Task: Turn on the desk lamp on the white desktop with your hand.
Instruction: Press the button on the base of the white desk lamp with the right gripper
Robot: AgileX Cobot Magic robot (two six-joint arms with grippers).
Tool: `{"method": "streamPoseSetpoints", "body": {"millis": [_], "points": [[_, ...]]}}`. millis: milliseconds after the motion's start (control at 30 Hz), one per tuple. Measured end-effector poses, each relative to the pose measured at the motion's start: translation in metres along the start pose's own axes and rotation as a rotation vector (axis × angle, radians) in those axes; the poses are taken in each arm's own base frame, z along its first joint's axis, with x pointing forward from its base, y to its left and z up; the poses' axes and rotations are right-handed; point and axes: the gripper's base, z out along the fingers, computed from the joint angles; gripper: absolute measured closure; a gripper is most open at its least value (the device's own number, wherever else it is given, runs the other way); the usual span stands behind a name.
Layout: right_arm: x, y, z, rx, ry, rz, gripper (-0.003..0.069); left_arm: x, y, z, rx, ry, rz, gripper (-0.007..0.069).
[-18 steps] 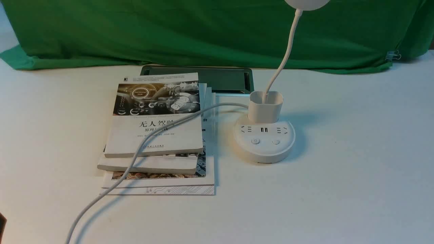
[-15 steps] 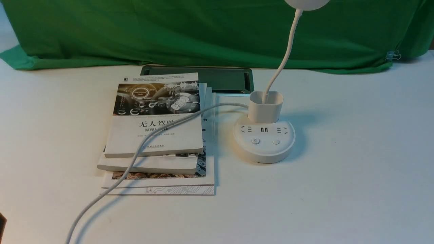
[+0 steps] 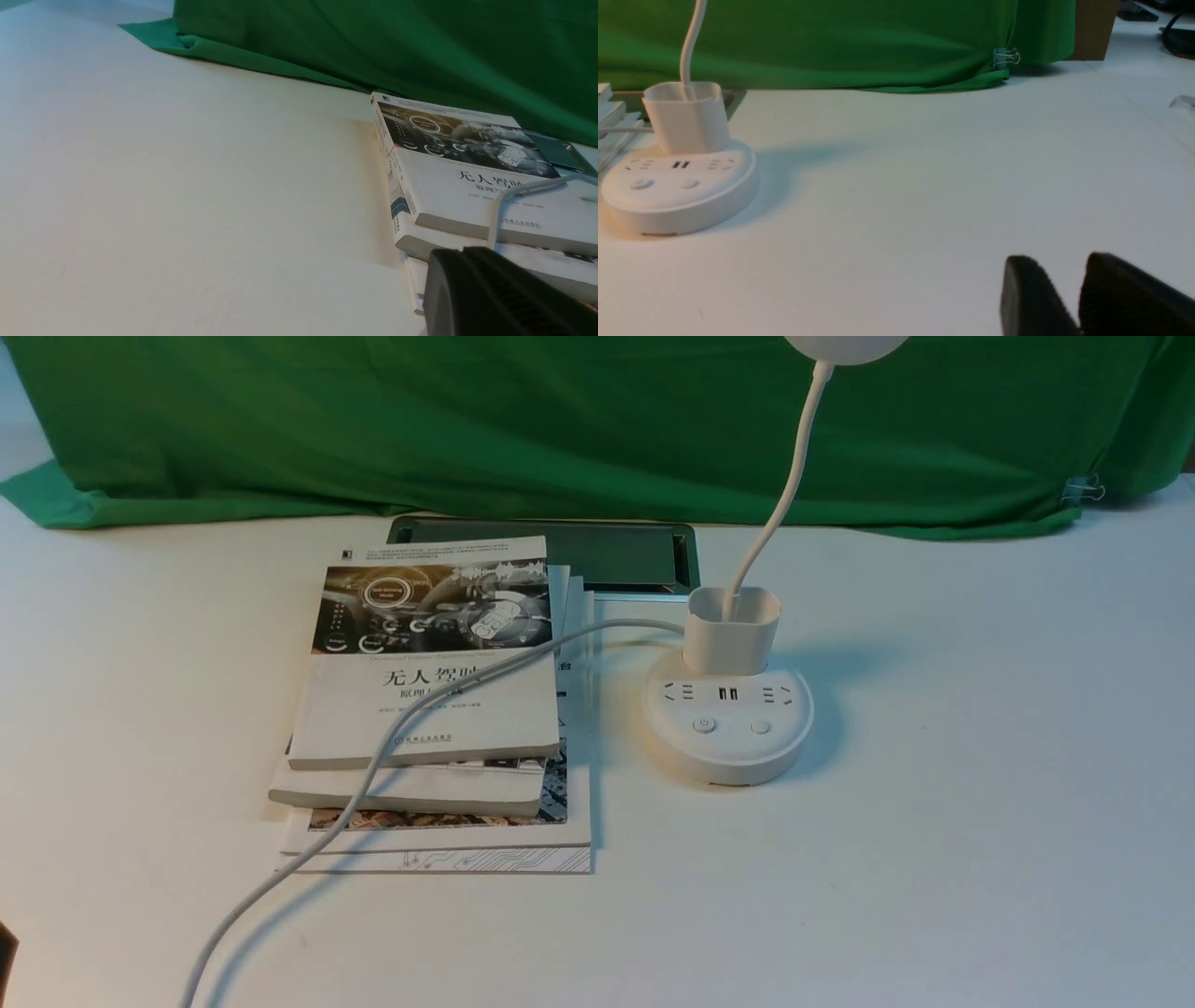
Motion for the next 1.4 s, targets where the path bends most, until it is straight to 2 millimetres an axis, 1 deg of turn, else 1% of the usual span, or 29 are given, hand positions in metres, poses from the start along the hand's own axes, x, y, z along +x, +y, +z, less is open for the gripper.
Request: {"method": "streamPoseSetpoints", "body": {"millis": [467,533,633,667,700,733,767,800,833,867,900,1133,1267,1300,1333,1400], "points": [[0.0,0.0,0.0,0.0,0.0,0.0,0.0421,0.0,0.0,0.0,-0.001,-0.001,0.003,0.0603],[0.0,0.0,0.0,-0.004,0.0,0.028,0.0421,0.0,0.0,0.0,-0.001,-0.001,0.003,0.0603],[0.0,0.002,0.0,-0.023,0.003,0.227,0.0421,0.0,0.0,0.0,-0.001,-0.002,0.005,0.0603],[0.0,0.003,0.0,-0.036,0.008,0.376,0.0421,0.0,0.0,0.0,-0.001,-0.002,0.006,0.0603],[0.0,0.004,0.0,-0.045,0.011,0.485,0.0421,0.0,0.0,0.0,-0.001,-0.002,0.007,0.0603],[0.0,0.004,0.0,-0.047,0.012,0.515,0.0421,0.0,0.0,0.0,-0.001,-0.002,0.007,0.0603],[0.0,0.005,0.0,-0.058,0.017,0.654,0.0421,0.0,0.0,0.0,-0.001,-0.002,0.007,0.0603],[-0.001,0.006,0.0,-0.069,0.025,0.862,0.0421,0.0,0.0,0.0,-0.002,-0.002,0.009,0.0603],[-0.001,0.007,0.0,-0.069,0.026,0.88,0.0421,0.0,0.0,0.0,-0.002,-0.002,0.01,0.0603],[-0.001,0.007,0.0,-0.072,0.029,0.971,0.0421,0.0,0.0,0.0,-0.003,-0.002,0.014,0.0603],[-0.001,0.007,0.0,-0.073,0.031,1.003,0.0421,0.0,0.0,0.0,-0.003,-0.002,0.016,0.0603],[-0.003,0.007,0.0,-0.081,0.007,0.977,0.0421,0.0,0.0,0.0,-0.004,-0.002,0.019,0.0603],[-0.008,0.008,-0.001,-0.122,-0.027,0.87,0.0423,0.0,0.0,0.0,-0.004,-0.002,0.022,0.0603],[-0.012,0.008,-0.002,-0.137,-0.032,0.828,0.0426,0.0,0.0,0.0,-0.004,-0.002,0.022,0.0603],[-0.02,0.01,-0.005,-0.161,-0.045,0.765,0.0436,0.0,0.0,0.0,-0.004,-0.002,0.022,0.0603],[-0.049,0.013,-0.011,-0.215,-0.083,0.598,0.049,0.0,0.0,0.0,-0.005,-0.002,0.023,0.0603]]}}
